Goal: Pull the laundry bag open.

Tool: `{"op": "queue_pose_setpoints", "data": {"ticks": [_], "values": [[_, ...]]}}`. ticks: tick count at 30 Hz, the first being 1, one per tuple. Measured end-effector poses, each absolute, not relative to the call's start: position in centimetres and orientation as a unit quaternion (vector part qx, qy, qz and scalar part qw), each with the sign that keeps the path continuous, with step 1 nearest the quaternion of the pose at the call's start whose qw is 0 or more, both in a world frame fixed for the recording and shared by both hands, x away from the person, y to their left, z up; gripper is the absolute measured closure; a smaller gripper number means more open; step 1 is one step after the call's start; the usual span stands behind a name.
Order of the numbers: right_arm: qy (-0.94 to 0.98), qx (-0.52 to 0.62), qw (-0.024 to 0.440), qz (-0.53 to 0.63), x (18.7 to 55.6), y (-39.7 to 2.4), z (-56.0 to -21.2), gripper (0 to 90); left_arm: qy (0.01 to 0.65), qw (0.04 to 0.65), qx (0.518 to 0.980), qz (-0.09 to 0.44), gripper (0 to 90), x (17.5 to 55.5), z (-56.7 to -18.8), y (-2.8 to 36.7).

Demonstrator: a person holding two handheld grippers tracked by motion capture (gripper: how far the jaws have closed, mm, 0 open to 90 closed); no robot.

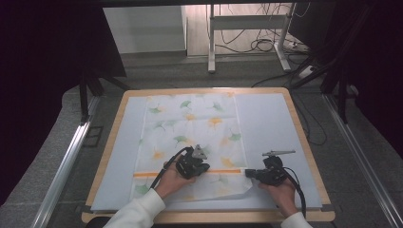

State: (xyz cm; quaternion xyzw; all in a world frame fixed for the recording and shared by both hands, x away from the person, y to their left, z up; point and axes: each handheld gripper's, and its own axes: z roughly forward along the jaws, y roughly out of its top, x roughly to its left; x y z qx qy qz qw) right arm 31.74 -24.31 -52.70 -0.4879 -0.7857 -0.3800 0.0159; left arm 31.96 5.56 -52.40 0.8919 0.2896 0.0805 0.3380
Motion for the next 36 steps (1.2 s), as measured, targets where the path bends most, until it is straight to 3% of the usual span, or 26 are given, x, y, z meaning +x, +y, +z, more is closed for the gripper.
{"op": "queue_pose_setpoints", "data": {"ticks": [36], "values": [[-0.786,-0.487,0.017,-0.38,31.7,-24.3,-52.7,89.3,0.306,0.325,0.892,0.074,90.0,31.8,-52.2,7.8]]}}
